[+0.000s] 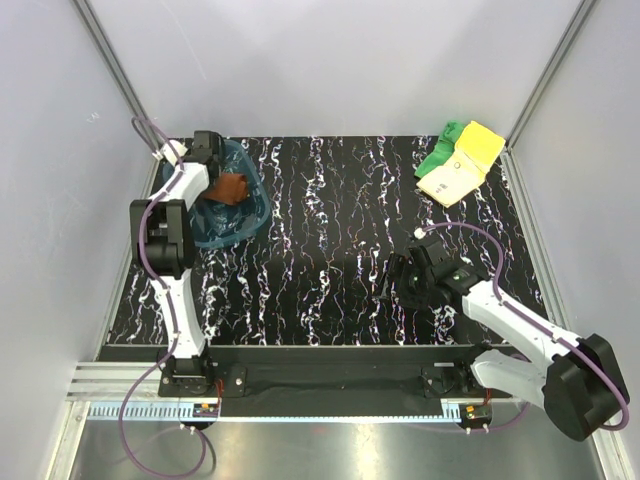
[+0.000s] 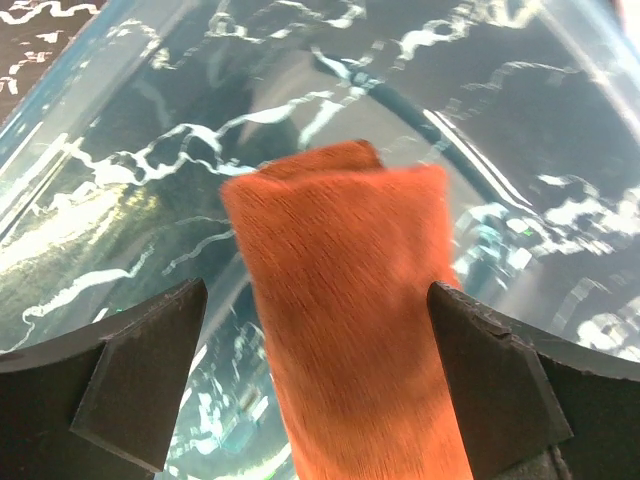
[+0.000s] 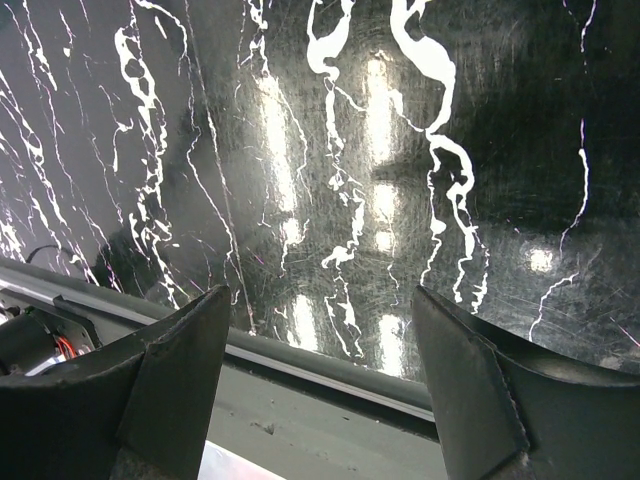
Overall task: Roll the towels
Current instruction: Place the rolled towel into the container
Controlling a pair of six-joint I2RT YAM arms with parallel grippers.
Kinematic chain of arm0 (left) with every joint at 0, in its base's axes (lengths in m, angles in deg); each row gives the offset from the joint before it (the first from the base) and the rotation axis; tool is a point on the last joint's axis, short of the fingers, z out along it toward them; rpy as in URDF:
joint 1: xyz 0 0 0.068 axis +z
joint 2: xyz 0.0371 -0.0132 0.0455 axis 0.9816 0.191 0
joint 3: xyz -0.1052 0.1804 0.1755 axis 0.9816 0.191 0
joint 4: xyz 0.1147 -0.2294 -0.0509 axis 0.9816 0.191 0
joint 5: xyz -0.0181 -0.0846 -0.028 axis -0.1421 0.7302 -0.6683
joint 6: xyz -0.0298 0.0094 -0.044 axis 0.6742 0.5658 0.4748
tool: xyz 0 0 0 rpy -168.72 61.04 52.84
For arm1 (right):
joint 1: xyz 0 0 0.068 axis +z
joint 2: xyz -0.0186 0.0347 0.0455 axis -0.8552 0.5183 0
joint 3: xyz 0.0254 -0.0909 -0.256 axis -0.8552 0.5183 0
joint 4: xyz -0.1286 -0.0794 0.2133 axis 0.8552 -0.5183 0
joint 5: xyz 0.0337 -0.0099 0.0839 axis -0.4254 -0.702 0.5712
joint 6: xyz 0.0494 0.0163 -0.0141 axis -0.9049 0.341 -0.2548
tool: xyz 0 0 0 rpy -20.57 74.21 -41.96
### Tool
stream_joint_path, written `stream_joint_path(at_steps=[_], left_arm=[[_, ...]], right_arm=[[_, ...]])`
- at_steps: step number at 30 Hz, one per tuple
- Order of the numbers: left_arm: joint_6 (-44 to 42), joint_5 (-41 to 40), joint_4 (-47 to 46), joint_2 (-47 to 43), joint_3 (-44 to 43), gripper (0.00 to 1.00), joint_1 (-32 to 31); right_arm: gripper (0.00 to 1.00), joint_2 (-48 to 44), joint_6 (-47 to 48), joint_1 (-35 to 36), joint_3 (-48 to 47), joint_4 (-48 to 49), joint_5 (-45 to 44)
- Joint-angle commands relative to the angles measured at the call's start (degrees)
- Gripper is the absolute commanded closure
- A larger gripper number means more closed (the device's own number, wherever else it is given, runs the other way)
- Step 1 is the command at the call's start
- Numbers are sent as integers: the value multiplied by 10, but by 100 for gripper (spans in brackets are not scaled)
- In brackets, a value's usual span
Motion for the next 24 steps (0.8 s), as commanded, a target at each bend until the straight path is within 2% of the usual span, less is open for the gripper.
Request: stream_joint_path(at_steps=[1, 8, 12, 14, 15, 16, 17, 18, 20, 24], left_arm=[[-29, 45, -40, -55, 5, 1, 1], [-37, 88, -39, -70, -2, 1, 34], [-101, 153, -77, -105, 20, 4, 34], [-109, 157, -74, -127, 52, 14, 30], [-114, 164, -80, -158, 93, 29, 29], [-114, 167, -87, -174, 120, 29, 30], [-113, 172, -95, -189, 143, 41, 30], [-109, 176, -101, -206, 163, 48, 30], [-110, 192, -121, -248, 221, 59, 29], [-111, 222, -140, -294, 282, 67, 21]], right_arm=[[20, -16, -7, 0, 3, 19, 10], [19, -46, -8, 0, 4, -2, 5], [19, -56, -10, 1, 11, -3, 2], [19, -53, -12, 1, 15, 0, 5], [20, -52, -12, 0, 15, 2, 5], [20, -52, -13, 0, 15, 3, 5], [20, -51, -13, 0, 15, 4, 5], [19, -52, -13, 1, 14, 5, 5], [19, -53, -13, 0, 14, 5, 5], [20, -58, -13, 0, 13, 1, 5]])
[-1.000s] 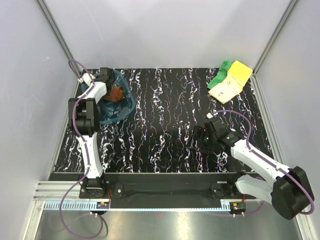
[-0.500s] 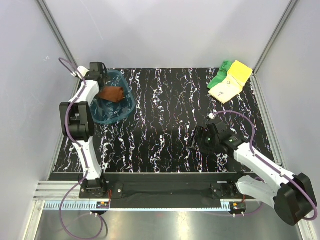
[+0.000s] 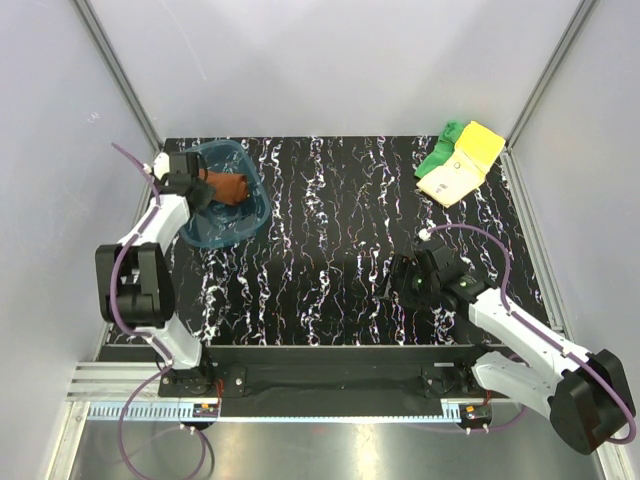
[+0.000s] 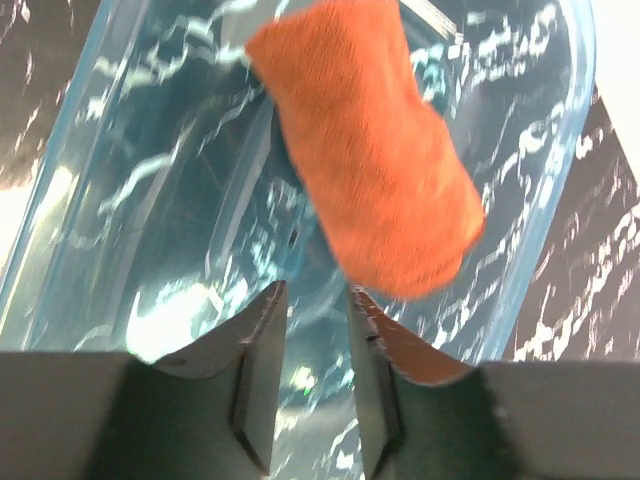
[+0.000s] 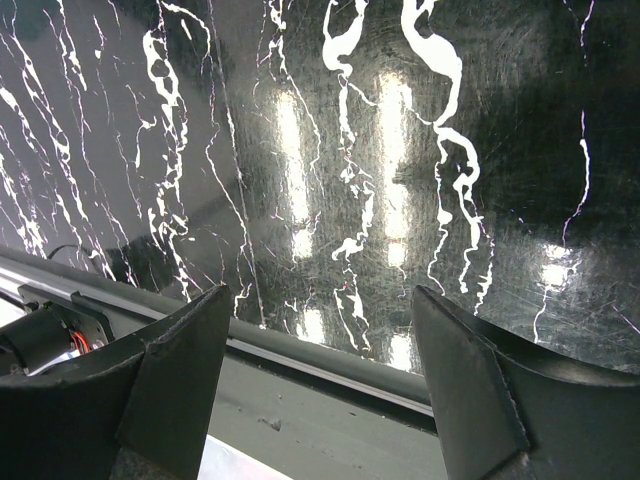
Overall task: Roll the towels
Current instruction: Place the rolled towel into the container
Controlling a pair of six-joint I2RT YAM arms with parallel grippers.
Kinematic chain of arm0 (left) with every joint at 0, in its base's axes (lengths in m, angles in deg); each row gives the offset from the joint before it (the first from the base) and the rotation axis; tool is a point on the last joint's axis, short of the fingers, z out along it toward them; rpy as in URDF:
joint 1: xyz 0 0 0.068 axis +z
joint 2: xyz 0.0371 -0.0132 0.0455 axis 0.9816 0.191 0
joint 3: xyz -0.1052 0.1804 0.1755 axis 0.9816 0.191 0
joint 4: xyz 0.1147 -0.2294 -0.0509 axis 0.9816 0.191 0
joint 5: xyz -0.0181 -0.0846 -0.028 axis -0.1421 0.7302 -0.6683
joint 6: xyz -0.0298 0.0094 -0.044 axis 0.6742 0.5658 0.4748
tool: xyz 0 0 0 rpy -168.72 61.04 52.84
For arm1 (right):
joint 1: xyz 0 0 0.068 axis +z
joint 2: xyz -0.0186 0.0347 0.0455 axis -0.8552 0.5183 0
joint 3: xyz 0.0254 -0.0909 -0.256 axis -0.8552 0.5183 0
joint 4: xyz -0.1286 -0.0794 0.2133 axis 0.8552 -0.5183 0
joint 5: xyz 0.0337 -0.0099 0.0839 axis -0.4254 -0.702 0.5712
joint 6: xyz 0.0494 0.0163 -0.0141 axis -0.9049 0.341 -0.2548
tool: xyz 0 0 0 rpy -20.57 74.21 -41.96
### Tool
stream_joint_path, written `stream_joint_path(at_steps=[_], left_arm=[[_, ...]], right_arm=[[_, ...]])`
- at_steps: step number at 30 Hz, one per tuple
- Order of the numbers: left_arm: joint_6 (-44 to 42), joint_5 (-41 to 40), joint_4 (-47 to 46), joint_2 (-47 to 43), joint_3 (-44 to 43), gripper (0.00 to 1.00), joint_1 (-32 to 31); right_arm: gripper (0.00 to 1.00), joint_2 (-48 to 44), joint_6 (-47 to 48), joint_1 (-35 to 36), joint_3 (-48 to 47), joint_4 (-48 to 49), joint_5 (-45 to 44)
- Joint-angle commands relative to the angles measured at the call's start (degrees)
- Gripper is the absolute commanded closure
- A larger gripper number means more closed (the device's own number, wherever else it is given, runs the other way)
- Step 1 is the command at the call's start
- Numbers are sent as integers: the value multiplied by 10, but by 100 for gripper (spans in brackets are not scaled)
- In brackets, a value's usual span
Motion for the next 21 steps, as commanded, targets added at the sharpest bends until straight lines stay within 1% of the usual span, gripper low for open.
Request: stream_joint_path(at_steps=[1, 4, 8, 13, 15, 21], left_arm=[[-10, 46, -46, -40, 28, 68, -6], [-3, 48, -40, -31, 43, 70, -15], [16, 65, -63, 3, 59, 72, -21], [42, 77, -71, 65, 32, 76, -48], [52, 61, -72, 83, 22, 76, -55], [73, 40, -58, 141, -42, 76, -62]], right_arm=[[20, -13, -3, 0, 0, 2, 4], [19, -20, -3, 0, 1, -2, 2], [20, -29, -4, 0, 2, -8, 1], [19, -40, -1, 0, 7, -20, -9], [19, -40, 1, 0, 9, -20, -10], [19, -33, 9, 0, 5, -20, -18]])
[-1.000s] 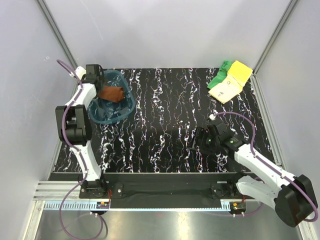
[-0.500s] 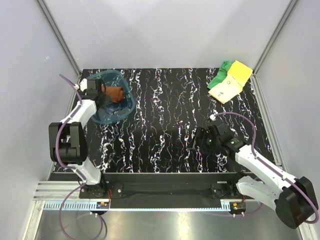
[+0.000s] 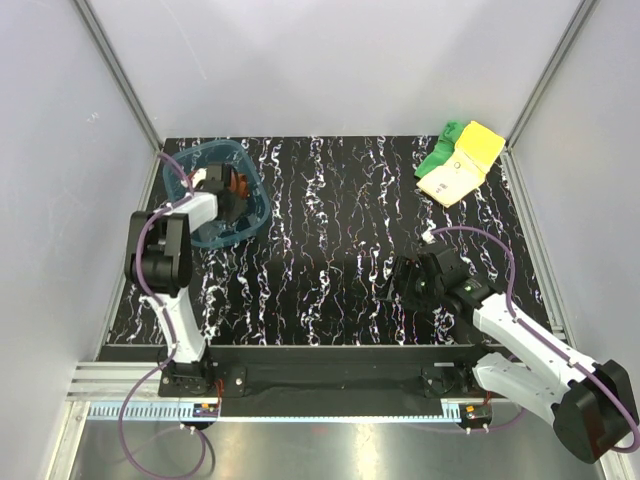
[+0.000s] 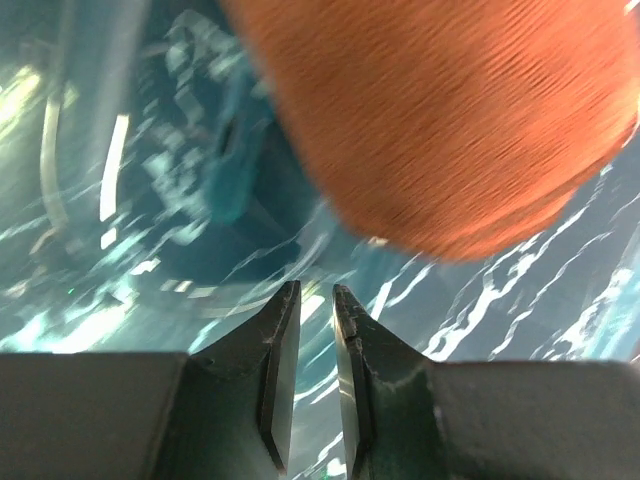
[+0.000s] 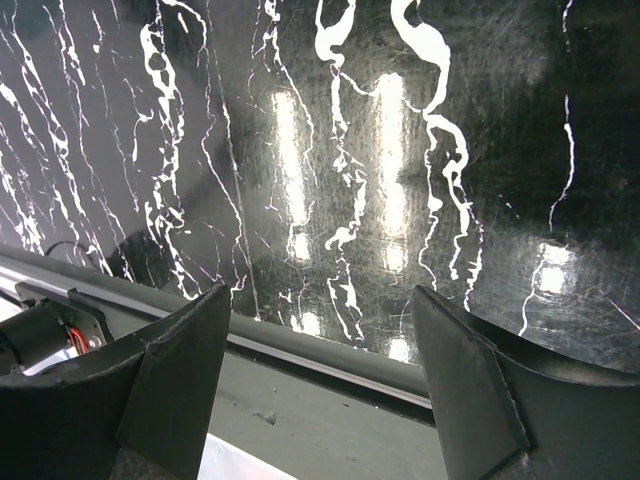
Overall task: Roll the towels
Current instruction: Place the rolled towel into the container
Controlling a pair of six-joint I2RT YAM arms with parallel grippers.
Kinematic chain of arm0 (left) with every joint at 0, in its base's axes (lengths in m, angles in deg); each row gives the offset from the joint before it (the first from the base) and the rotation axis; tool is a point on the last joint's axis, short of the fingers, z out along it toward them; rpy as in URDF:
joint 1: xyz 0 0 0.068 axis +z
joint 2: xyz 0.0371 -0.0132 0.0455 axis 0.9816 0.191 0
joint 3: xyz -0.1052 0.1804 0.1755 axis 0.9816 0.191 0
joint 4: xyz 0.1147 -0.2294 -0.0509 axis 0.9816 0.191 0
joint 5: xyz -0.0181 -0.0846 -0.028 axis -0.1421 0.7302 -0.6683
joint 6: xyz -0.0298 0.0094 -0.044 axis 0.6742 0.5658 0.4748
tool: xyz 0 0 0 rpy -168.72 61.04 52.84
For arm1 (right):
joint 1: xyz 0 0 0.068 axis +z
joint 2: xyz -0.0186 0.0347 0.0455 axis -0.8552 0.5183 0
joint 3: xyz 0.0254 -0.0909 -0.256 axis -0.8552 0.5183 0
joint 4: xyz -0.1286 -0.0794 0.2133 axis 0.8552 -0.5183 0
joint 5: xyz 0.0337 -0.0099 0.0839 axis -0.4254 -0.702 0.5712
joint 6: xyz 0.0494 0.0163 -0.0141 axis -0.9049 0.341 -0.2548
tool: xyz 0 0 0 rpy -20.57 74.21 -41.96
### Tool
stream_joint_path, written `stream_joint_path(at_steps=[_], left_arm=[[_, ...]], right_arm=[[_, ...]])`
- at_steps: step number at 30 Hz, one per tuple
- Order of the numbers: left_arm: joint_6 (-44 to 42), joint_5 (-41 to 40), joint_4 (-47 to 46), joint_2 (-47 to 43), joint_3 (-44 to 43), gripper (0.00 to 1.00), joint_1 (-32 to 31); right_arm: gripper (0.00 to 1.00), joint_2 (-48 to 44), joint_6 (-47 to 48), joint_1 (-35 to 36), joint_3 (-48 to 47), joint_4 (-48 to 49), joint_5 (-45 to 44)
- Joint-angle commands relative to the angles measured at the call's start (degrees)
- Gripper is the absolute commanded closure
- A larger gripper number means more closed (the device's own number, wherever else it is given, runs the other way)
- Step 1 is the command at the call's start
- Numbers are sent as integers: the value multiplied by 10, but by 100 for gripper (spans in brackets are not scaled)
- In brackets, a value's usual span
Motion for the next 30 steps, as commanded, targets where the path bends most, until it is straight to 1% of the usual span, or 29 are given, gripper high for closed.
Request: stream_joint_path(at_steps=[1, 4, 5, 12, 15, 18, 22, 25, 27, 28, 29, 30], left_arm=[[18, -20, -13, 28, -72, 76, 2], [12, -34, 11, 58, -119, 76, 2], [10, -36, 15, 78, -149, 76, 3], [4, -29, 35, 166, -279, 76, 3], [10, -31, 35, 186, -307, 76, 5], [23, -23, 12, 197, -310, 76, 13], [21, -33, 22, 212, -351, 74, 17], [17, -48, 31, 216, -379, 70, 21], [8, -39, 36, 223, -407, 68, 27], [5, -31, 56, 229, -424, 67, 32], [2, -25, 63, 237, -451, 60, 34], [-1, -21, 67, 239, -457, 57, 38]], right_arm=[[19, 2, 11, 1, -3, -1, -16], [19, 11, 15, 0, -5, 2, -15], [19, 13, 16, 0, -7, 4, -15], [18, 40, 28, 0, -23, 17, -18], [18, 48, 29, -1, -19, 22, -16], [18, 55, 30, -1, -12, 30, -15], [18, 59, 26, -2, -4, 39, -12], [18, 62, 23, 0, -5, 39, -8], [18, 56, 23, 0, -8, 33, -6], [19, 53, 23, 0, -7, 31, -7], [19, 49, 20, 0, -5, 31, -9], [18, 44, 20, 0, -4, 30, -9]])
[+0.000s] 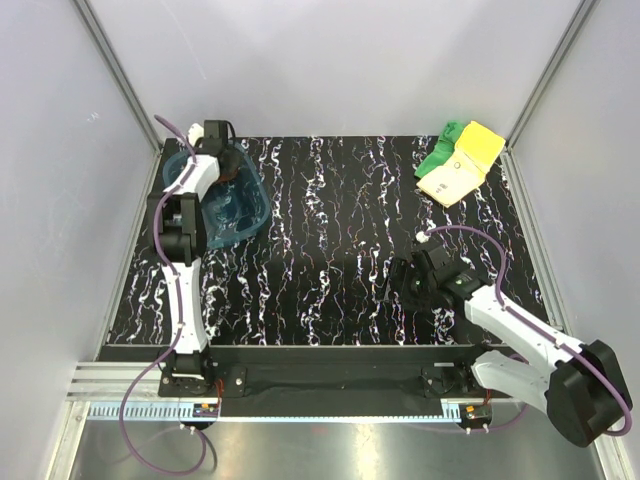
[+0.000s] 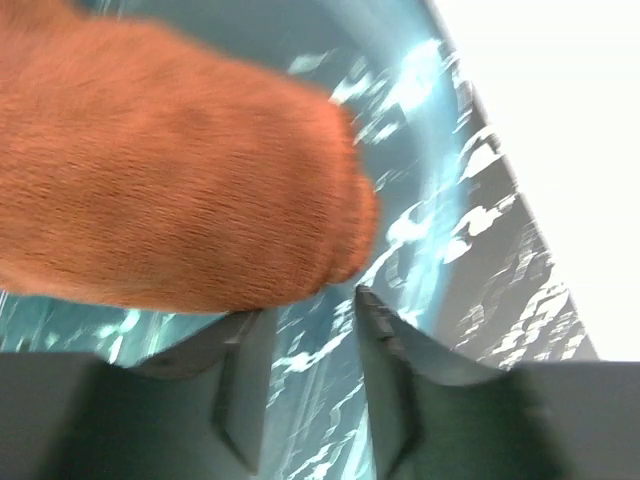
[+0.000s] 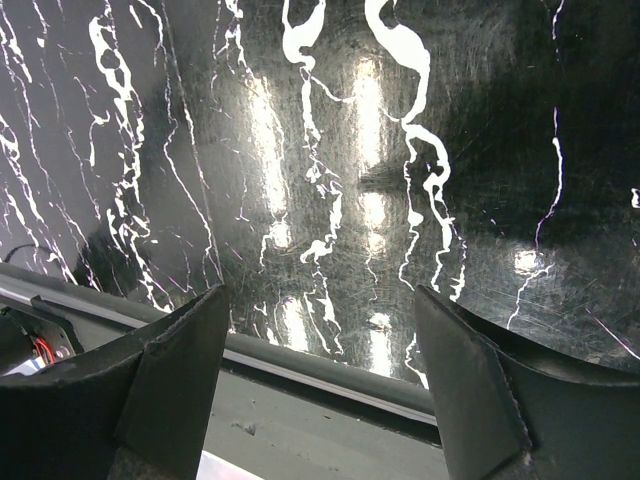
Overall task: Roll the towels
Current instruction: Place the rolled towel into the container
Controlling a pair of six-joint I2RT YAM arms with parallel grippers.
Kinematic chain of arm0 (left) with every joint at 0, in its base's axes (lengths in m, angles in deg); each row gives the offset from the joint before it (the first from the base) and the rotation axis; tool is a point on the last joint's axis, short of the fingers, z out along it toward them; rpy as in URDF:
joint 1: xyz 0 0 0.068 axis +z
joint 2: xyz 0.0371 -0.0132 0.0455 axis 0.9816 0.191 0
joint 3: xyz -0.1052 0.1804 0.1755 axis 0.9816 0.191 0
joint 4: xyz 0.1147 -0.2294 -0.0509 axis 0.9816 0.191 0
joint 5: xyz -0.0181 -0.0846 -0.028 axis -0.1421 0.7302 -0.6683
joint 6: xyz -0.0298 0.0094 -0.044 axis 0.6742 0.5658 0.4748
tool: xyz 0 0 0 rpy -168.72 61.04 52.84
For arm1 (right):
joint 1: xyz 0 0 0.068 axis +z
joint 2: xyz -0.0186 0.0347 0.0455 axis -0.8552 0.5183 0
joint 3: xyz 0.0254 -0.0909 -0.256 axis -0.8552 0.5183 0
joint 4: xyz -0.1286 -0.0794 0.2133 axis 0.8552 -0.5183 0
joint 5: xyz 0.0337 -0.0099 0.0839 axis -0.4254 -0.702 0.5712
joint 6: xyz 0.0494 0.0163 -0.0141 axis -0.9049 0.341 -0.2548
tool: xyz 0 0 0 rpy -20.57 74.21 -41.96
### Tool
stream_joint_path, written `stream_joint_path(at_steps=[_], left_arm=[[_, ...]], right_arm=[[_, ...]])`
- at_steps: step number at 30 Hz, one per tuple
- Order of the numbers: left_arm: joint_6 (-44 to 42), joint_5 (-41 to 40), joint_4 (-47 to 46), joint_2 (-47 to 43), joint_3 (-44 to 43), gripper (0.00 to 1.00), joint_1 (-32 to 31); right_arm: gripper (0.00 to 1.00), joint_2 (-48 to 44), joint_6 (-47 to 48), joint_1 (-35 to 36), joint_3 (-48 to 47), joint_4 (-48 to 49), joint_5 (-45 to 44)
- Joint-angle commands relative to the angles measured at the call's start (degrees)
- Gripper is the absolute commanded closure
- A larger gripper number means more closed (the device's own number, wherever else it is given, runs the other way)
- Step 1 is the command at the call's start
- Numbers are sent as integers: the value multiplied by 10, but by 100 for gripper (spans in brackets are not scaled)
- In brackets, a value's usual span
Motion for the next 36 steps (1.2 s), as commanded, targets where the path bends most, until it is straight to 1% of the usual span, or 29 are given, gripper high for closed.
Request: stream_joint_path(at_steps=[1, 3, 5, 6, 8, 9, 15, 19, 21, 23, 24, 29, 30, 32, 33, 35, 36], left_arm=[[-14, 11, 7, 5, -59, 54, 14], [-18, 23, 2, -6, -56, 41, 15], [-21, 38, 0, -18, -46, 36, 14], [-23, 44, -14, -40, -26, 29, 15], [-28, 60, -28, -64, -7, 24, 27], [-30, 64, -33, -83, 1, 18, 27], [-51, 94, -31, -126, 26, 15, 34], [-50, 146, -38, -150, 41, 15, 35], [-45, 173, -70, -160, 61, 15, 26], [-45, 199, -80, -162, 61, 16, 19], [-47, 203, -76, -159, 57, 16, -7], [-37, 232, -63, -117, 53, 19, -57], [-38, 233, -53, -110, 51, 19, -75], [-58, 231, -48, -94, 41, 19, -92], [-65, 229, -25, -69, 21, 19, -102], [-73, 240, -7, -48, 2, 19, -106], [-75, 241, 17, -29, -4, 19, -106]], right_arm=[[18, -16, 0, -1, -3, 10, -2], [18, -21, -3, 0, -4, 7, -1], [18, -22, -6, 0, -7, 1, 4], [19, -27, -6, 0, -10, -2, 5], [19, -33, -6, 0, -19, -12, 3], [19, -40, -6, -1, -22, -15, 2], [19, -63, -9, 0, -46, -47, -3], [19, -83, -19, 0, -50, -59, -1], [19, -94, -21, -1, -50, -66, -3], [19, -99, -24, -1, -52, -71, -7], [19, -99, -24, 0, -54, -74, -7], [19, -102, -26, 0, -71, -87, -13], [19, -103, -24, 0, -73, -91, -14], [19, -105, -20, 0, -82, -103, -27], [18, -106, -19, 0, -86, -107, -29], [18, -101, -11, -1, -96, -116, -40], [19, -95, -8, 0, -100, -117, -43]])
